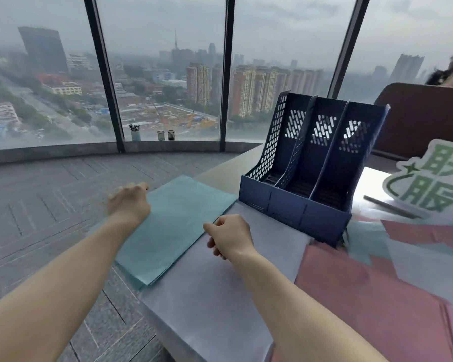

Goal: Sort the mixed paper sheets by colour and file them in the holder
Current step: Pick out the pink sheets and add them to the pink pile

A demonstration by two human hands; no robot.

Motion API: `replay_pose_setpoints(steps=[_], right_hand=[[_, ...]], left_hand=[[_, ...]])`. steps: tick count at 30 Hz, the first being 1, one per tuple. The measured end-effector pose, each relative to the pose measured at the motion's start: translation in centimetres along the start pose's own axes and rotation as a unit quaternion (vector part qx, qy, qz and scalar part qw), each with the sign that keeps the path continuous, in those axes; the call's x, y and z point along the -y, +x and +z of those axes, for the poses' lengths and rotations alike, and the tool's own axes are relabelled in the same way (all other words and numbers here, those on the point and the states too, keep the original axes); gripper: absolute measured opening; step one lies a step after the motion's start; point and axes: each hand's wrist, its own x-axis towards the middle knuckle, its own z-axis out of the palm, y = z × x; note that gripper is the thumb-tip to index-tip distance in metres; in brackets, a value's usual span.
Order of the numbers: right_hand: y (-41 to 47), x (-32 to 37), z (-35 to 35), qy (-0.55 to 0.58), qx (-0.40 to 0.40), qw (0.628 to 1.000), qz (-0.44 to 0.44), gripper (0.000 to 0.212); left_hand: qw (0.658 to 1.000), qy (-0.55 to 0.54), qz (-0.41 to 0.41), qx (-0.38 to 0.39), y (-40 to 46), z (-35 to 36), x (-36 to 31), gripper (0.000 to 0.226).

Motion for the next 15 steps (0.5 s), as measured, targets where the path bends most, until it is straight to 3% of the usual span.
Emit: replay_pose_setpoints(steps=[5,10,15], right_hand=[[-4.0,-2.8,-7.4,0.014,-0.035,0.999,-0.007,0.022],[-10.1,-8.0,-19.2,-0.015,-0.161,0.987,0.003,0.023],[-16.2,-16.0,-30.2,-0.202,-0.279,0.932,0.113,0.014]], left_hand=[[0.982,-0.138,0.115,-0.051,-6.0,-1.2,-7.7,0.03],[0.927,-0.274,0.255,0.036,-15.1,-1.5,-19.8,0.017],[0.881,-0.274,0.353,0.157,-23.2,-1.5,-31.5,0.024]])
